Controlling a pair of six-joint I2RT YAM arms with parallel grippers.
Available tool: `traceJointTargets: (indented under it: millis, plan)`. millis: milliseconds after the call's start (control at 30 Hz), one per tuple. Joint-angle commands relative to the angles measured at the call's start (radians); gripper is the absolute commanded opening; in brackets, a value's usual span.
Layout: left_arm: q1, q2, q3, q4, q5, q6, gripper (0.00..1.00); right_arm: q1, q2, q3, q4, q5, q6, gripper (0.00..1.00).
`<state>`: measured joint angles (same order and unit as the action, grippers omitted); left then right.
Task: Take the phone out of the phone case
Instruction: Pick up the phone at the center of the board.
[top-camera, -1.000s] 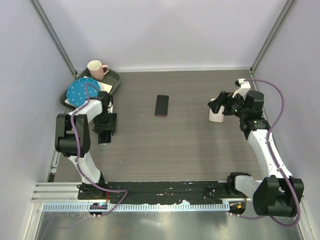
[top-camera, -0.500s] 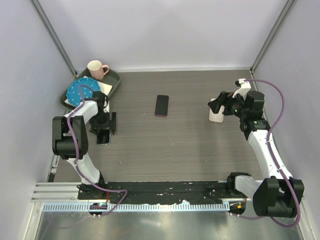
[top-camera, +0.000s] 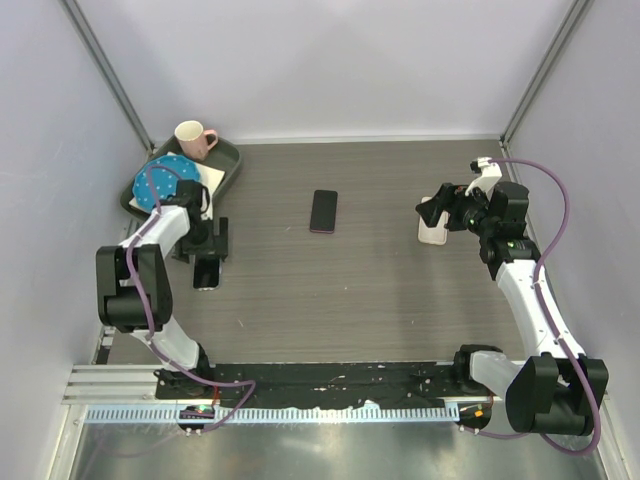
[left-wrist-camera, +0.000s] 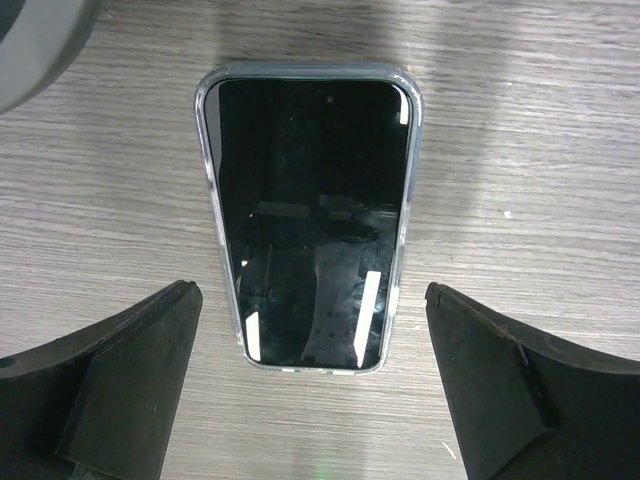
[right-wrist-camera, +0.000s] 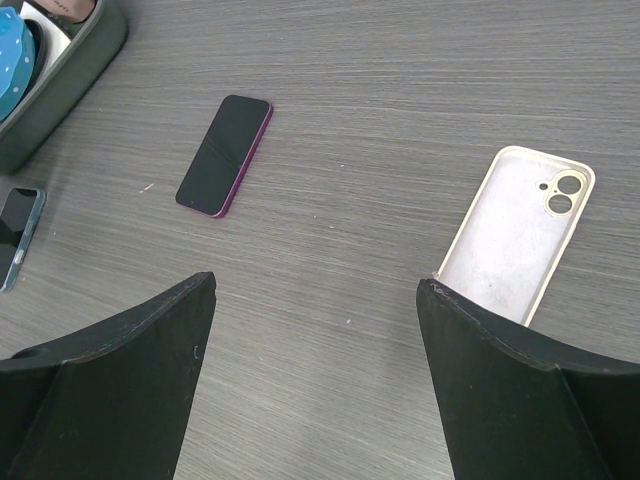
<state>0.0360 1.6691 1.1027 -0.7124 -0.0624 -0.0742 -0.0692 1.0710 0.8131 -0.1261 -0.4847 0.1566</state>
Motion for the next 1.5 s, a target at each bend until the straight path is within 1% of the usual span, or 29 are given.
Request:
traceJointTargets:
  millis: [0,267,333,367,433,467,500,533,567,633,667,733,767,800,833,933,1000,1067,1133,1267,1300,1367,1433,1467]
  plan:
    - [0.007,0.058,-0.010,0.027,-0.036,0.011,1.00,0.003,-0.025,-0.002,0.042,-0.002,0.000,0.87]
    - [0.008,0.173,0.006,0.014,-0.019,-0.001,1.00,0.003,-0.037,-0.003,0.042,0.001,0.000,0.87]
    - [0.007,0.181,0.008,0.008,-0.008,-0.004,0.97,0.003,-0.039,-0.005,0.042,0.003,0.000,0.87]
    - [0.007,0.191,0.011,0.005,0.004,-0.006,0.92,0.003,-0.039,-0.005,0.043,-0.002,0.000,0.87]
    - [0.007,0.196,0.017,0.001,0.016,-0.007,0.83,0.003,-0.039,-0.006,0.045,-0.002,-0.003,0.87]
    - [0.008,0.198,0.017,0.001,0.024,-0.007,0.75,0.003,-0.036,-0.006,0.045,-0.005,-0.003,0.87]
    - [0.008,0.198,0.019,-0.002,0.030,-0.004,0.71,0.003,-0.037,-0.006,0.045,-0.008,-0.003,0.87]
    - [0.007,0.201,0.020,-0.002,0.036,0.001,0.64,0.003,-0.036,-0.008,0.046,-0.009,-0.003,0.87]
    - [0.007,0.204,0.020,-0.004,0.048,0.002,0.51,0.003,-0.036,-0.008,0.046,-0.011,-0.003,0.86]
    - [0.008,0.208,0.020,-0.009,0.059,0.008,0.43,0.003,-0.037,-0.008,0.048,-0.018,-0.002,0.86]
    - [0.007,0.216,0.022,-0.009,0.087,0.010,0.33,0.003,-0.037,-0.006,0.048,-0.023,-0.002,0.86]
    - [0.007,0.225,0.028,-0.015,0.102,0.013,0.21,0.003,-0.040,-0.006,0.049,-0.051,0.000,0.86]
    - [0.007,0.228,0.032,-0.018,0.113,0.014,0.10,0.003,-0.042,-0.005,0.051,-0.067,0.000,0.86]
    - [0.007,0.233,0.037,-0.024,0.131,0.014,0.07,0.003,-0.043,-0.006,0.054,-0.116,0.000,0.86]
    - [0.007,0.236,0.051,-0.027,0.142,0.011,0.01,0.006,-0.045,-0.006,0.062,-0.144,0.000,0.86]
    - [0.007,0.241,0.103,-0.058,0.199,-0.002,0.00,0.026,-0.046,-0.014,0.091,-0.236,-0.005,0.87]
    - [0.007,0.241,0.129,-0.073,0.234,-0.021,0.00,0.069,-0.033,-0.009,0.089,-0.244,-0.034,0.87]
    - [0.007,0.238,0.158,-0.082,0.283,-0.033,0.00,0.152,-0.023,0.004,0.069,-0.226,-0.066,0.87]
    - [0.005,0.244,0.187,-0.096,0.341,-0.052,0.00,0.206,-0.003,0.023,0.054,-0.224,-0.098,0.88]
    - [0.005,0.244,0.220,-0.099,0.424,-0.094,0.00,0.339,0.049,0.061,0.055,-0.218,-0.101,0.89]
    - [0.005,0.242,0.230,-0.091,0.452,-0.105,0.00,0.395,0.062,0.075,0.062,-0.206,-0.103,0.89]
    - [0.005,0.233,0.238,-0.082,0.524,-0.151,0.00,0.451,0.105,0.089,0.074,-0.189,-0.124,0.89]
    - [0.007,0.221,0.238,-0.038,0.570,-0.191,0.00,0.517,0.142,0.118,0.075,-0.149,-0.140,0.90]
    - [0.002,0.212,0.237,-0.021,0.599,-0.228,0.00,0.534,0.188,0.129,0.077,-0.140,-0.150,0.90]
